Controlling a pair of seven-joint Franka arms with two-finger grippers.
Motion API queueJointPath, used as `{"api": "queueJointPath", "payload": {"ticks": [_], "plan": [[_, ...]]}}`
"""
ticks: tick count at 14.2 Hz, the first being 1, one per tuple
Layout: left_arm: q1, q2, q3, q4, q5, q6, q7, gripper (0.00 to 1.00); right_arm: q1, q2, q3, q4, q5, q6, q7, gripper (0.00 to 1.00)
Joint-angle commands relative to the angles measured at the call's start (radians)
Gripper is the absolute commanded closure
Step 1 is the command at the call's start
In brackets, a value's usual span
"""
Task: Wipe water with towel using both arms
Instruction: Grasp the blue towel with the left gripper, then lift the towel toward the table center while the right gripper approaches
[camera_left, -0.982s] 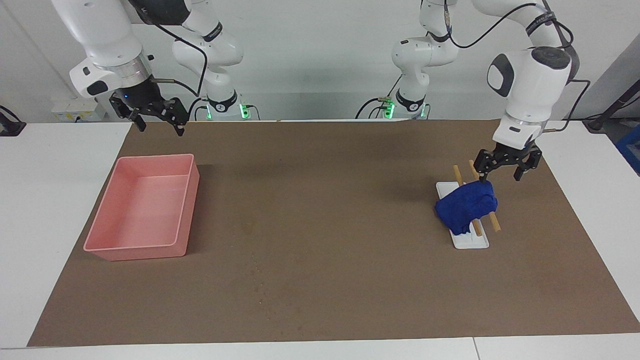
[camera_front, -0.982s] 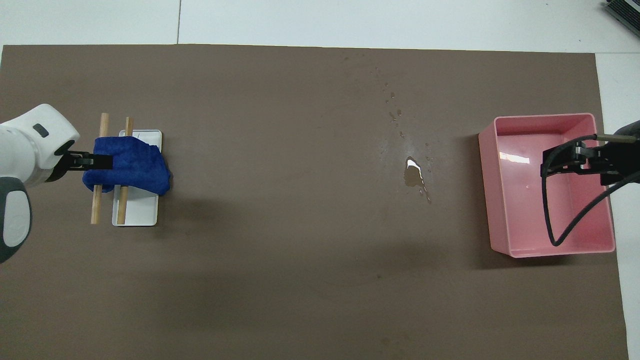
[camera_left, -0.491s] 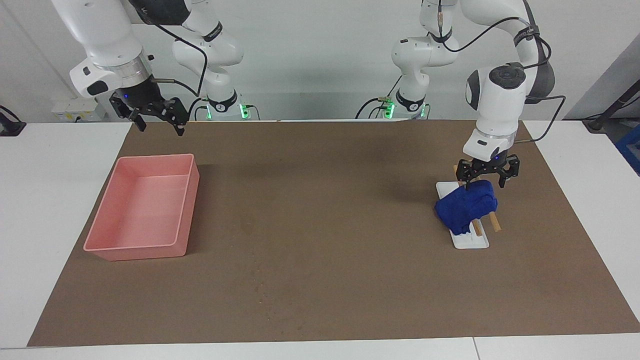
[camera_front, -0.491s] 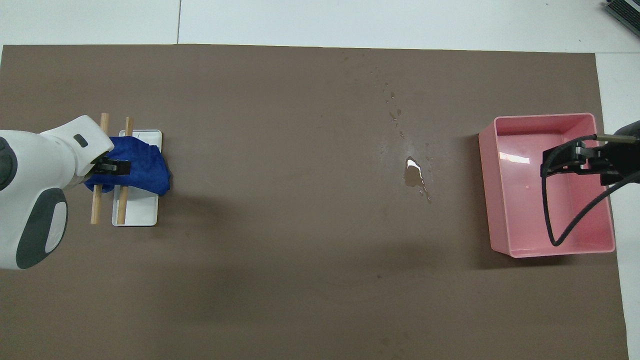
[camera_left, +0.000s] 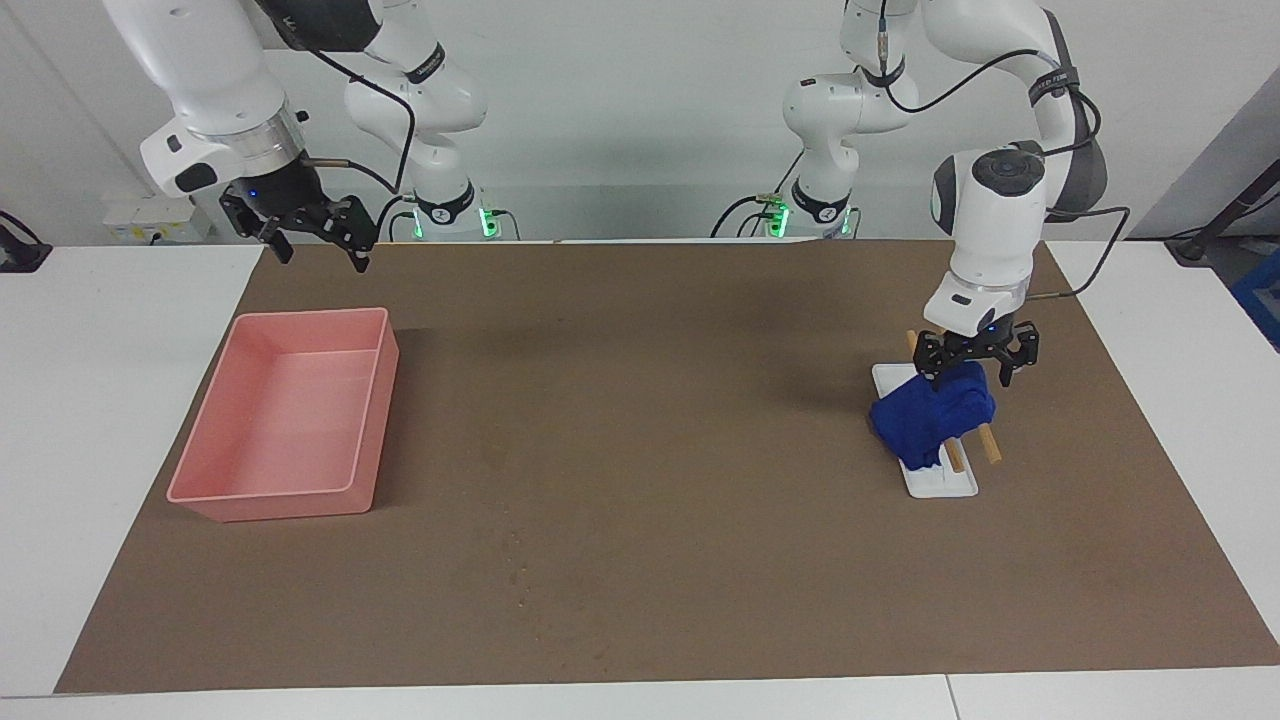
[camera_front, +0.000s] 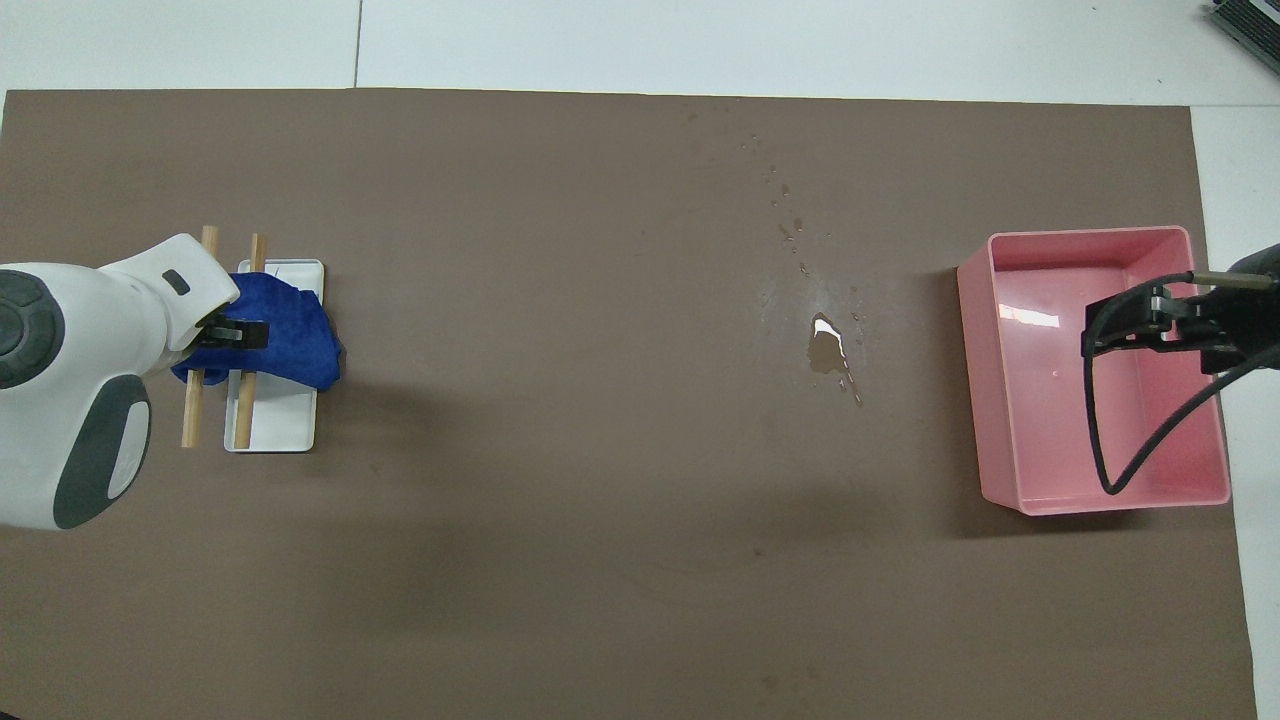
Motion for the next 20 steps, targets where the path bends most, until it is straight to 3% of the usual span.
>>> {"api": "queueJointPath", "payload": {"ticks": [1, 2, 5, 7, 12, 16, 18, 20], "plan": [[-0.002, -0.018, 0.005, -0.052, 0.026, 0.041, -0.028, 0.04, -0.015, -0.028, 0.002, -0.032, 0.023, -0.001, -0.027, 0.00], [-0.002, -0.021, 0.005, -0.059, 0.026, 0.042, -0.028, 0.08, -0.015, -0.028, 0.002, -0.032, 0.023, -0.001, -0.027, 0.00], [-0.001, -0.017, 0.006, -0.048, 0.024, 0.041, -0.028, 0.39, -0.015, -0.028, 0.002, -0.032, 0.023, -0.001, -0.027, 0.00], [0.001, -0.015, 0.006, -0.046, 0.024, 0.038, -0.027, 0.52, -0.014, -0.028, 0.002, -0.032, 0.023, -0.001, -0.027, 0.00], [0.001, -0.011, 0.006, -0.019, 0.026, 0.016, -0.025, 1.00, -0.014, -0.028, 0.002, -0.032, 0.023, -0.001, -0.027, 0.00], [0.002, -0.011, 0.006, 0.023, 0.026, -0.031, -0.022, 1.00, -0.014, -0.028, 0.002, -0.030, 0.023, 0.001, -0.027, 0.00], [0.001, -0.012, 0.006, 0.085, 0.014, -0.115, -0.031, 1.00, -0.012, -0.028, 0.002, -0.029, 0.023, 0.001, -0.027, 0.00], [0.001, -0.009, 0.006, 0.196, -0.142, -0.244, -0.057, 1.00, -0.012, -0.028, 0.002, -0.029, 0.023, 0.001, -0.025, 0.00]]}}
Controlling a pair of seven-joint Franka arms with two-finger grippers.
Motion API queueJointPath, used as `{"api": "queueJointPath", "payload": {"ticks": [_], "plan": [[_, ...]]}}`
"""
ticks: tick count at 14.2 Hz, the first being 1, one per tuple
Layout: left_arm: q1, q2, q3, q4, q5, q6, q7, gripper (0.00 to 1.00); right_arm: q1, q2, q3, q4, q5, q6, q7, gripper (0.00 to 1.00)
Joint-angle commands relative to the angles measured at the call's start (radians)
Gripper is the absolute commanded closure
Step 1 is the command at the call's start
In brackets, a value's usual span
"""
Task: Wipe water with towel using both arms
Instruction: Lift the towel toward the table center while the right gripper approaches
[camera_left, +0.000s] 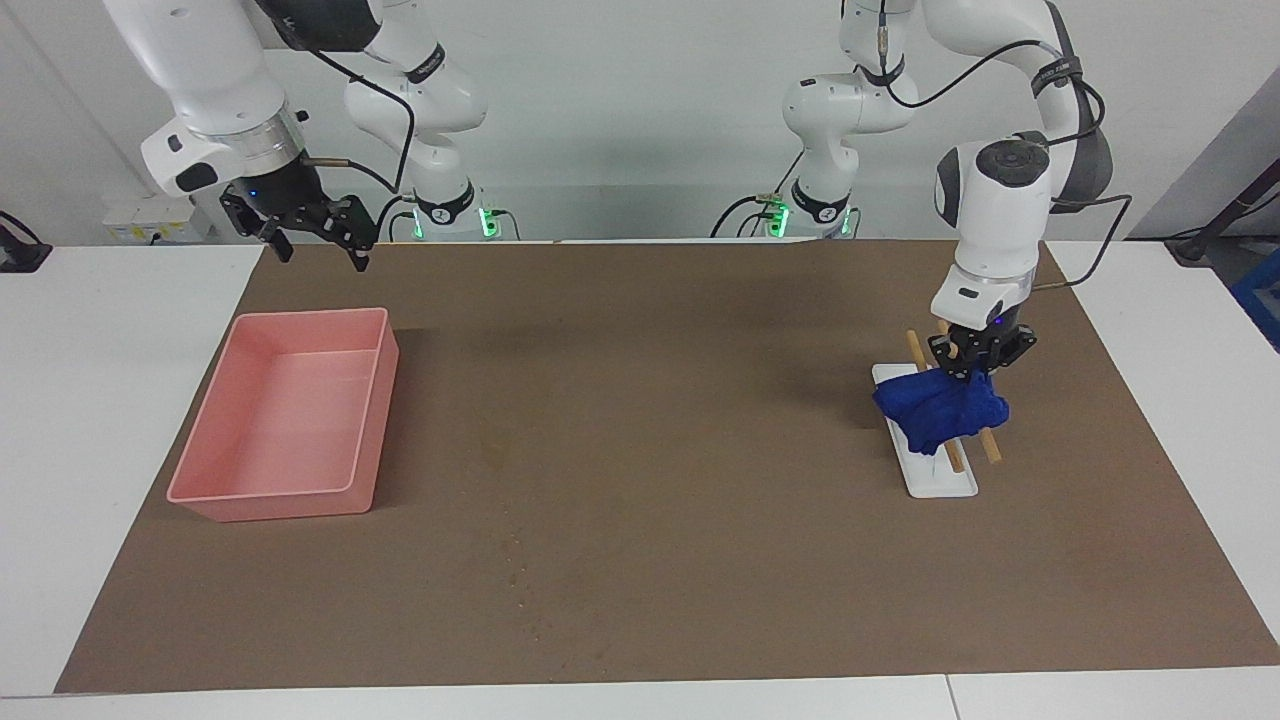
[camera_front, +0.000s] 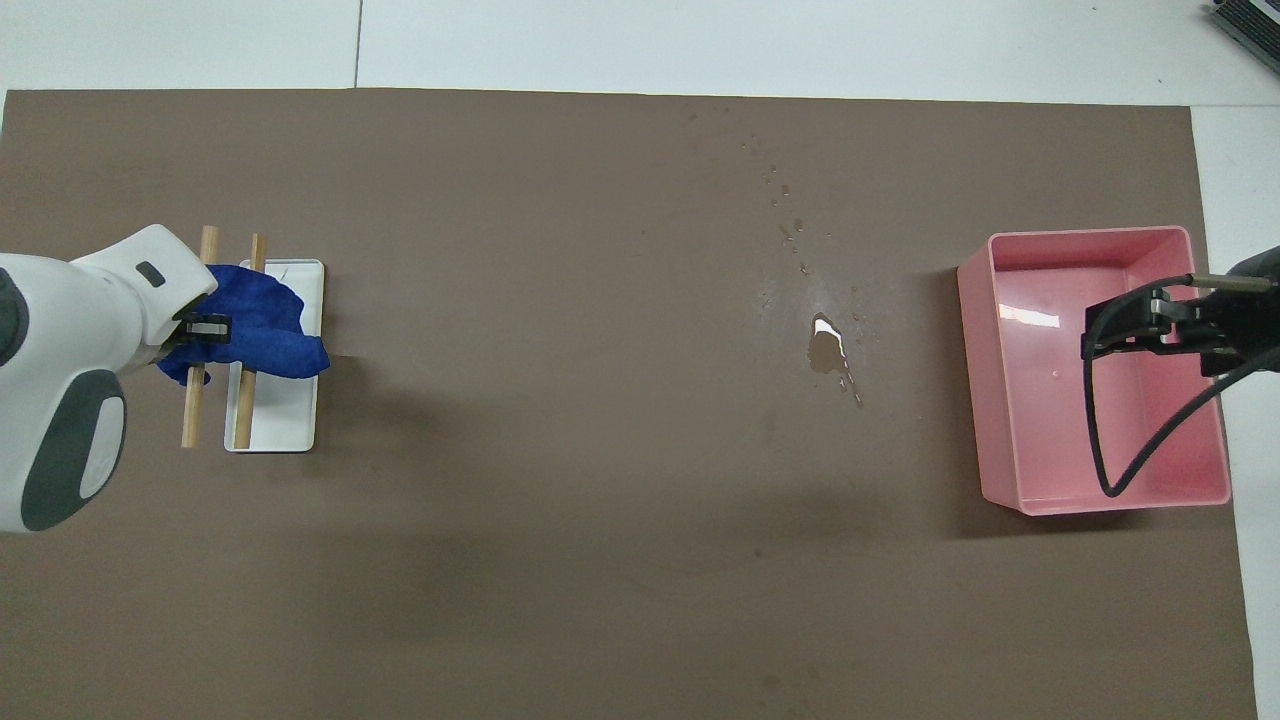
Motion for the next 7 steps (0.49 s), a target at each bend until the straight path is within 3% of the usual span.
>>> {"api": "queueJointPath", "payload": {"ticks": [1, 3, 7], "plan": [[0.000, 0.015, 0.003, 0.171, -0.189, -0.174, -0.036, 1.00, -0.012, -0.027, 0.002, -0.023, 0.023, 0.001, -0.025, 0.00], [0.011, 0.006, 0.003, 0.234, -0.302, -0.249, -0.149, 1.00, -0.012, -0.027, 0.003, -0.024, 0.023, 0.002, -0.025, 0.00], [-0.007, -0.011, -0.014, 0.298, -0.523, -0.303, -0.559, 1.00, -0.003, -0.027, 0.003, -0.021, 0.021, 0.006, -0.016, 0.00]]}}
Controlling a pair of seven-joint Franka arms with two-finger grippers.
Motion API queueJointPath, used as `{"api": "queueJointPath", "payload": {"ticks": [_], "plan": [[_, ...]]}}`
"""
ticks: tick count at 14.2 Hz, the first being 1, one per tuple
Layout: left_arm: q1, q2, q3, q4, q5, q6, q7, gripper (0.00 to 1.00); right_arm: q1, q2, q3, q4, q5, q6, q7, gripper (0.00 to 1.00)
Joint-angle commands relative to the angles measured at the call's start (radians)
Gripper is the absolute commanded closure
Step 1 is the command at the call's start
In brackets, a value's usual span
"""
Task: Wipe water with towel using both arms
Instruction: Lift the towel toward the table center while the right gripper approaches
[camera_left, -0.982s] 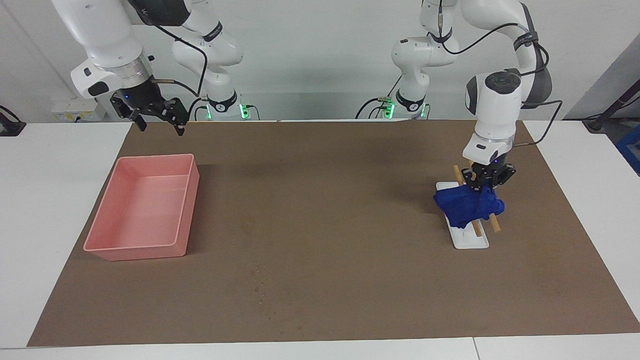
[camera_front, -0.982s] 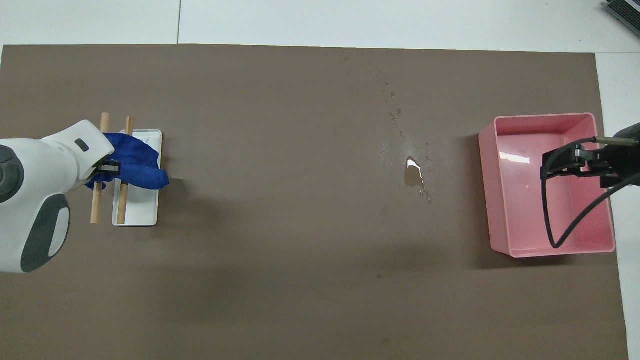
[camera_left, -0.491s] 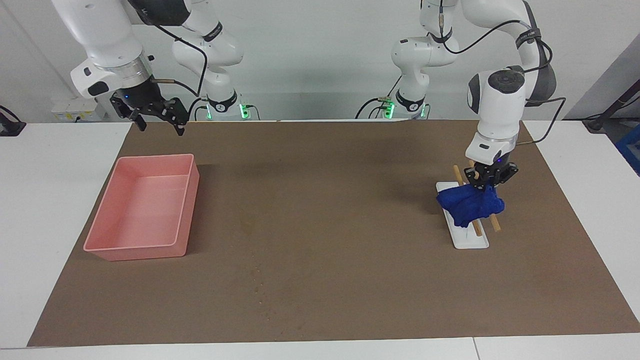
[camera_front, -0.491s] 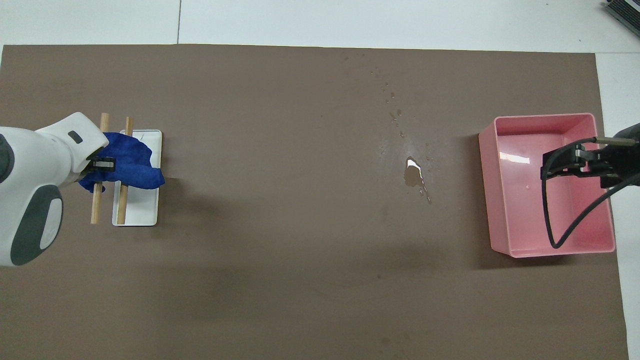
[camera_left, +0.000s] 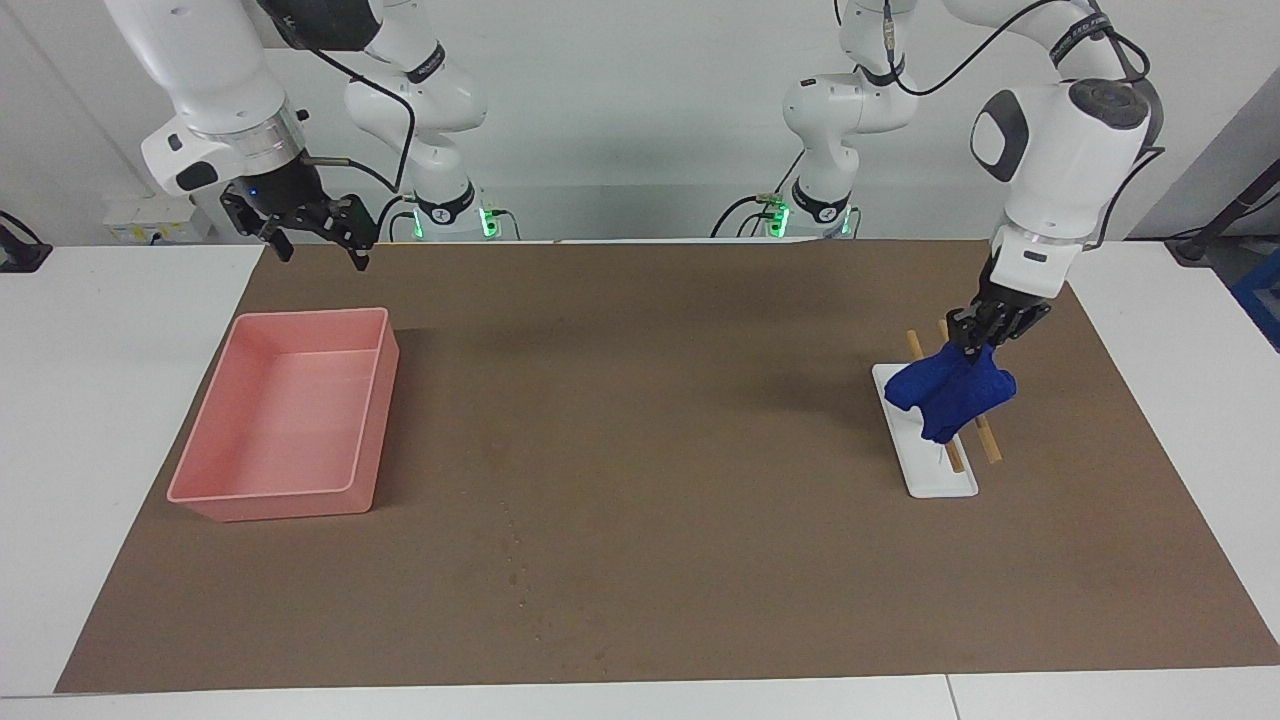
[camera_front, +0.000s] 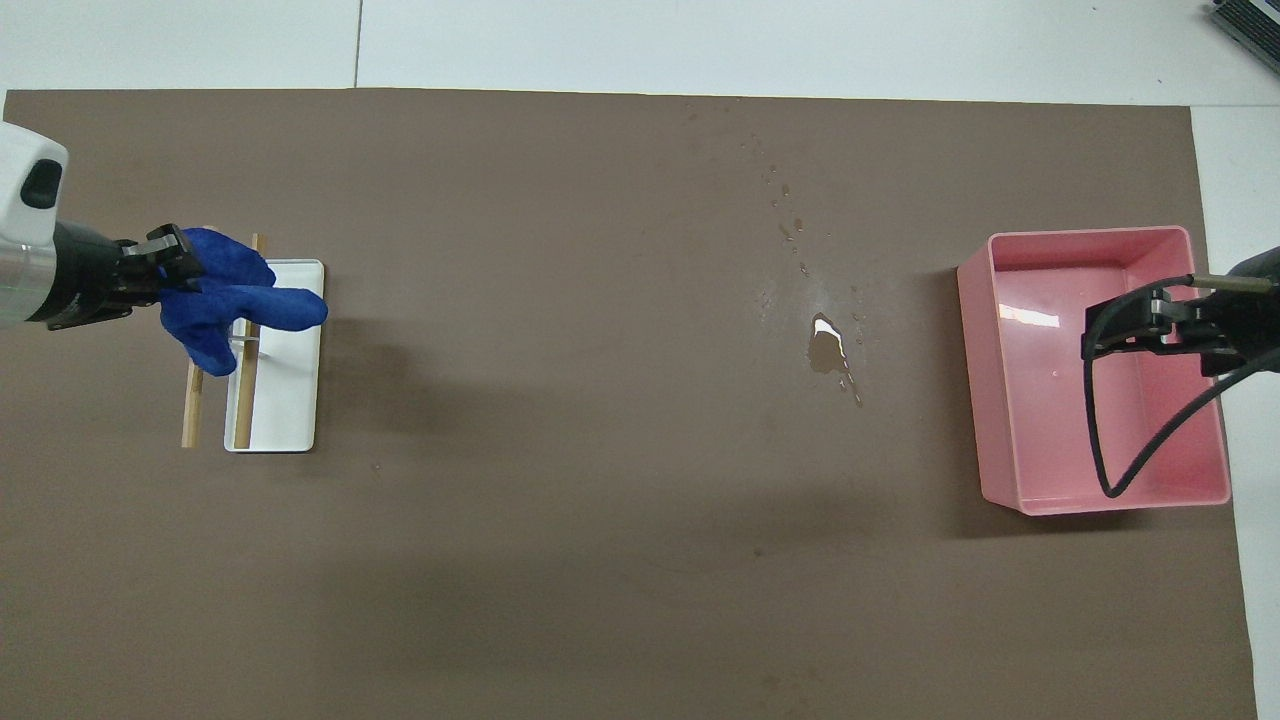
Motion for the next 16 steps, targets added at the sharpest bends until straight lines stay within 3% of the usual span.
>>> {"api": "queueJointPath", "payload": {"ticks": [1, 4, 7, 12, 16], "plan": [[-0.012, -0.023, -0.032, 0.034, -0.165, -0.049, -0.286, 1.00, 0.000, -0.023, 0.006, -0.020, 0.023, 0.010, -0.016, 0.00], [-0.012, -0.053, -0.127, 0.033, -0.268, -0.063, -0.642, 1.00, 0.005, -0.016, 0.034, -0.008, 0.053, 0.019, 0.068, 0.00], [-0.012, -0.053, -0.248, 0.034, -0.360, -0.011, -0.922, 1.00, 0.006, -0.010, 0.069, 0.006, 0.162, 0.048, 0.331, 0.00], [-0.022, -0.046, -0.420, 0.021, -0.373, 0.185, -1.252, 1.00, 0.014, 0.012, 0.207, 0.025, 0.214, 0.154, 0.686, 0.00], [-0.105, -0.040, -0.428, 0.002, -0.373, 0.325, -1.352, 1.00, 0.060, 0.039, 0.218, 0.026, 0.346, 0.286, 1.015, 0.00]]}}
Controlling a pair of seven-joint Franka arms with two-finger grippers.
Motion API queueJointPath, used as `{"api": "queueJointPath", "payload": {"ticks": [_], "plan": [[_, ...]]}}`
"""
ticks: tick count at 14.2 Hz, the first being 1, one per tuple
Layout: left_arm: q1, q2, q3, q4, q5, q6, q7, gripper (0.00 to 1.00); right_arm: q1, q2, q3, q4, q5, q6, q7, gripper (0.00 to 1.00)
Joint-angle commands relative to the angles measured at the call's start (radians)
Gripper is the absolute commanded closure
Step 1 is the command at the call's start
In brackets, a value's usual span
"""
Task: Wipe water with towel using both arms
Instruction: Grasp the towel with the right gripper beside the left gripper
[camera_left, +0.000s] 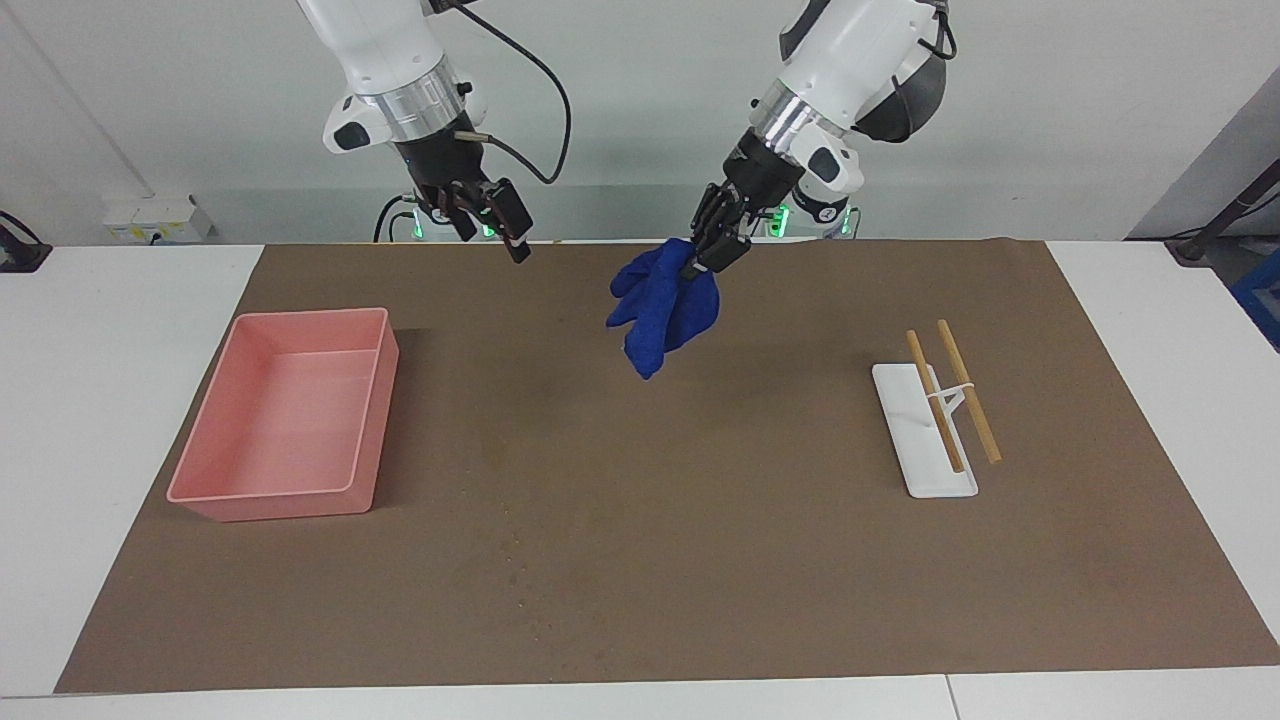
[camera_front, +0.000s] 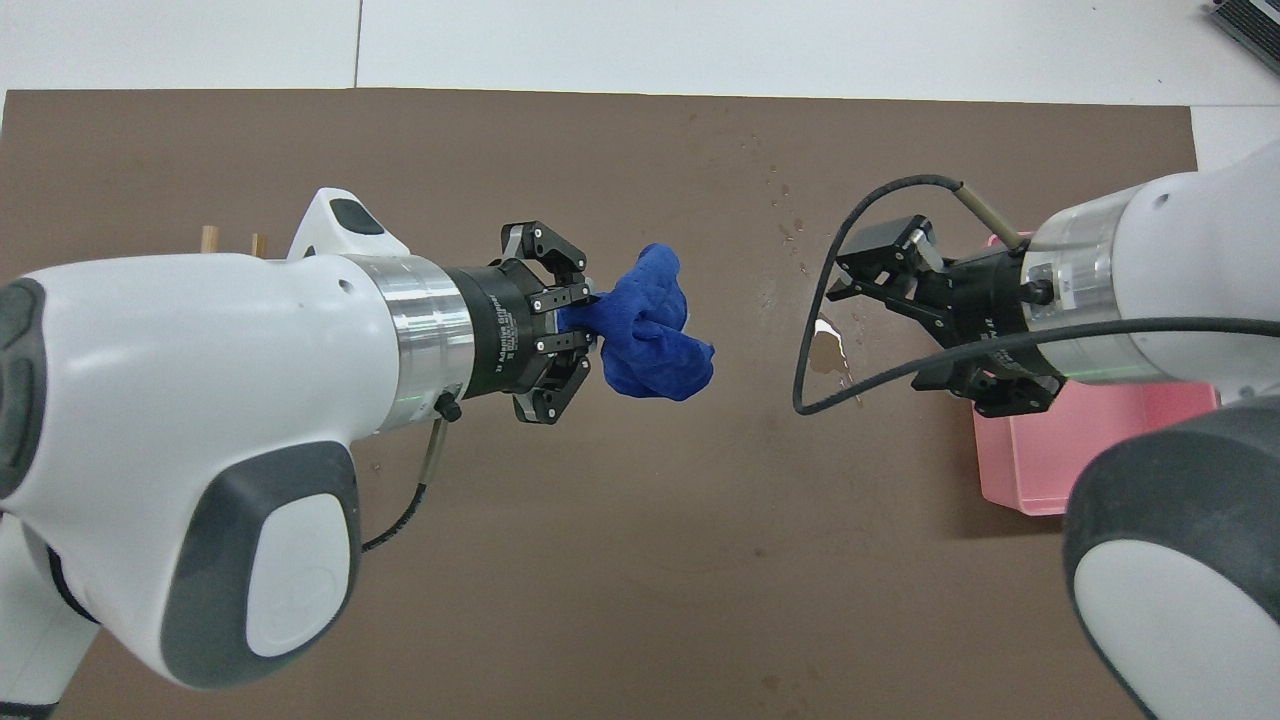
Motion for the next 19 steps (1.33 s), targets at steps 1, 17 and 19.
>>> {"api": "queueJointPath", "payload": {"ticks": [1, 17, 19], "plan": [[-0.054, -0.006, 0.012, -0.030, -0.024, 0.087, -0.044, 1.00, 0.022, 0.035, 0.002, 0.012, 0.067, 0.081, 0.171, 0.00], [-0.112, -0.013, 0.011, -0.032, -0.022, 0.233, -0.033, 1.00, 0.096, 0.029, 0.007, -0.087, 0.133, 0.211, 0.238, 0.03], [-0.117, -0.013, 0.011, -0.035, -0.024, 0.226, -0.031, 1.00, 0.097, 0.029, 0.007, -0.099, 0.133, 0.261, 0.236, 0.03]]}}
